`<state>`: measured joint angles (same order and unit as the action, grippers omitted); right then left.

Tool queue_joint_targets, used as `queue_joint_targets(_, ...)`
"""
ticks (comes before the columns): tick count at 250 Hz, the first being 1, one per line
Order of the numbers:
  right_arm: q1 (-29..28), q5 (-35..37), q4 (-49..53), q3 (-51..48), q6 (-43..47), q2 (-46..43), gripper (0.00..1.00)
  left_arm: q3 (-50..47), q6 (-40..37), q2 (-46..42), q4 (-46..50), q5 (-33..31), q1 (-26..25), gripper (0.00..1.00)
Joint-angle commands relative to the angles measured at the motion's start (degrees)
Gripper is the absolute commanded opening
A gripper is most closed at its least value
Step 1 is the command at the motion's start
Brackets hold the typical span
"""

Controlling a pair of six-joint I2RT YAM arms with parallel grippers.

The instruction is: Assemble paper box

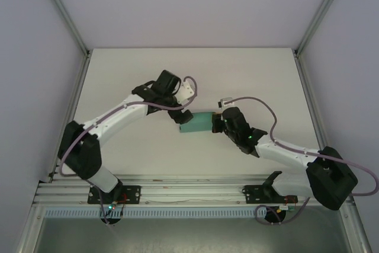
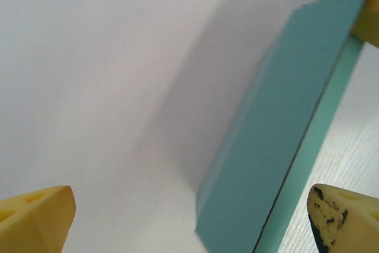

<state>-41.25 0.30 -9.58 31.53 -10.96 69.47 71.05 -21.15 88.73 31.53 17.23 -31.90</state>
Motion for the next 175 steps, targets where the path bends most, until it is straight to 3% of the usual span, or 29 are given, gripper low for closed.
queue_joint_targets(1,-0.7,0.7,11.2,-0.2,-1.8,1.1,0.0,-5.0,12.5,-3.9,-4.1,-6.3,-0.5,0.99)
queue_joint_targets(16,-0.7,0.9,12.3,0.5,-2.3,1.2,0.0,-7.7,15.2,-5.8,-5.3,-5.5,-0.5,0.95)
queue_joint_targets(32,-0.7,1.1,13.7,1.5,-3.0,1.6,0.0,-9.4,18.3,-7.0,-5.5,-5.9,-0.5,0.82)
queue_joint_targets(60,-0.7,1.1,15.4,2.8,-3.9,2.1,0.0,-11.1,21.2,-8.0,-6.3,-4.4,-0.6,0.68)
queue_joint_targets(94,-0.7,1.2,16.3,3.9,-4.6,2.8,0.0,-11.9,22.9,-8.0,-7.4,-1.3,-1.0,0.58)
queue_joint_targets(144,-0.9,0.8,17.1,5.4,-5.0,4.1,0.0,-11.5,24.1,-6.4,-7.5,-1.9,-1.6,0.35)
queue_joint_targets(175,-1.1,1.4,17.3,5.9,-5.1,4.1,0.0,-11.5,24.8,-6.2,-7.4,-2.4,-1.8,0.25)
